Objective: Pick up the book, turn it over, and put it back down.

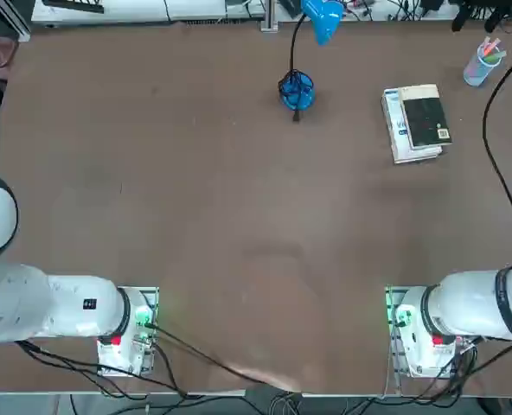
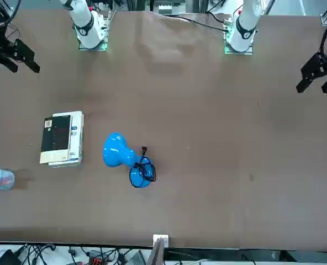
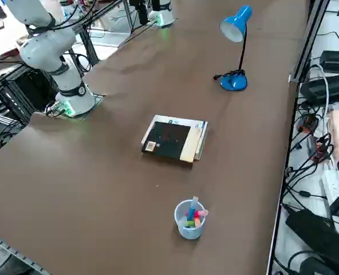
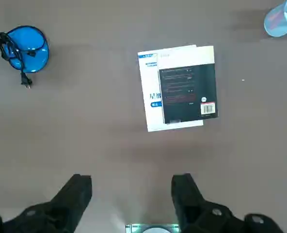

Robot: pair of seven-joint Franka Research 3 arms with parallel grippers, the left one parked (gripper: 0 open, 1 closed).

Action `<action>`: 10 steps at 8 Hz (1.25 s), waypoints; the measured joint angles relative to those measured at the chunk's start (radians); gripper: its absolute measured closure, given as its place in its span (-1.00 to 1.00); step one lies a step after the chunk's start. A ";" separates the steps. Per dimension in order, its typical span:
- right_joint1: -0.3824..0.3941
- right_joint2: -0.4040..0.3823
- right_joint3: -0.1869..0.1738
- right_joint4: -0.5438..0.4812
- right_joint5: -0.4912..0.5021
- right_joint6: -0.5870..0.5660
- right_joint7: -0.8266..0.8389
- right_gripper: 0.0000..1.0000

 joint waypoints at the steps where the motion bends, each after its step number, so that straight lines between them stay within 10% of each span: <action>1: 0.000 0.001 0.000 0.000 -0.001 0.000 0.000 -1.00; 5: -0.012 0.015 -0.011 0.006 -0.003 0.007 -0.010 -1.00; 10: -0.151 0.209 -0.139 0.006 0.113 0.118 -0.354 -1.00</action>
